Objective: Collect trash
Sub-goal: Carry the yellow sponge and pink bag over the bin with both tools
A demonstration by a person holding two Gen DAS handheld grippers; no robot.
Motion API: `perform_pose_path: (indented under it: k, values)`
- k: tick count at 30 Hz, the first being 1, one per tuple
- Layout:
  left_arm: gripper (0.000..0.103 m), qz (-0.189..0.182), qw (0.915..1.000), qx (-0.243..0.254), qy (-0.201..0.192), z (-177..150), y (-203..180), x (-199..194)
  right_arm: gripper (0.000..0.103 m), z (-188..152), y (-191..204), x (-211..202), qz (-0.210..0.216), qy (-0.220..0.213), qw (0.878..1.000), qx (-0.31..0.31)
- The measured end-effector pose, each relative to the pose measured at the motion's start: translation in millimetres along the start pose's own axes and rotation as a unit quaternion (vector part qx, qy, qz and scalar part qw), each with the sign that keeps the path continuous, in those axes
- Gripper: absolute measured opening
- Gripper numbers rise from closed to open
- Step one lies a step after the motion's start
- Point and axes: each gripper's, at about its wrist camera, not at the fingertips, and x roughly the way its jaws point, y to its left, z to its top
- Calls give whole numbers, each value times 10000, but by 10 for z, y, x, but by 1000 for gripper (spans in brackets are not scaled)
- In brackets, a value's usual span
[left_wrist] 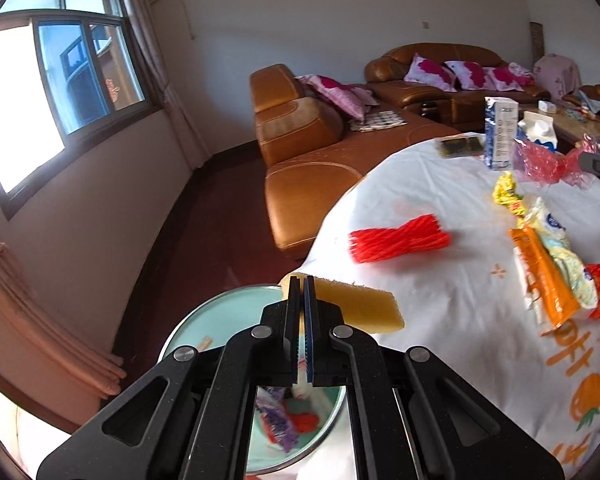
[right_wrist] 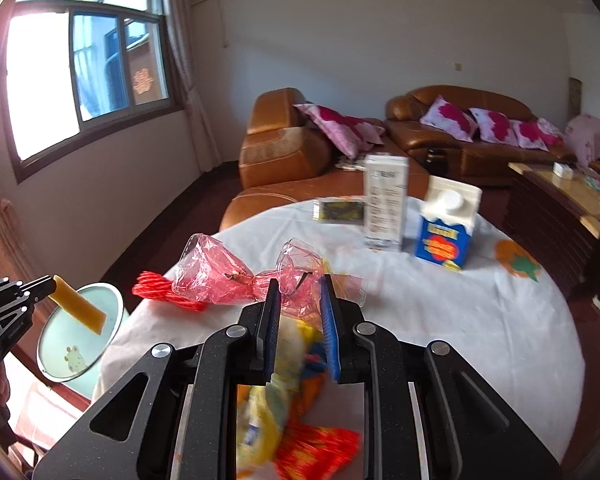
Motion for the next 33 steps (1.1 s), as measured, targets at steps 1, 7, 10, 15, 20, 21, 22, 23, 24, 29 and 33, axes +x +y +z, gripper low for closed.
perform_pose_path:
  k: [1, 7, 10, 15, 20, 21, 22, 23, 24, 29, 33]
  values:
    - [1, 95, 10000, -10, 24, -29, 58, -10, 20, 19, 77, 23, 69, -9, 9999, -76]
    - [1, 444, 9988, -118, 167, -189, 365, -56, 20, 114, 570, 189, 422, -21, 9975, -564]
    - [1, 580, 9978, -195, 245, -267, 515, -61, 20, 119, 793, 291, 577, 25, 9953, -777]
    - [1, 750, 9962, -312, 319, -382, 712, -70, 20, 117, 1107, 477, 820, 139, 9913, -1022]
    - [1, 934, 9942, -383, 384, -474, 859, -81, 20, 132, 1379, 594, 1007, 191, 9869, -1247]
    - [1, 991, 9935, -388, 406, -491, 885, -76, 20, 133, 1429, 611, 1037, 201, 9860, -1291]
    - [1, 1030, 9930, -392, 422, -514, 899, -69, 20, 135, 1479, 626, 1064, 208, 9851, -1335]
    - [1, 1063, 9926, -397, 441, -528, 917, -68, 20, 132, 1529, 644, 1092, 222, 9841, -1381]
    - [1, 1090, 9922, -400, 458, -543, 930, -63, 20, 124, 1566, 667, 1106, 234, 9833, -1425]
    - [1, 1236, 9899, -412, 550, -616, 1012, -43, 20, 83, 1763, 795, 1159, 321, 9788, -1656]
    - [1, 1309, 9889, -401, 578, -644, 1055, -44, 20, 42, 1886, 860, 1189, 367, 9750, -1842]
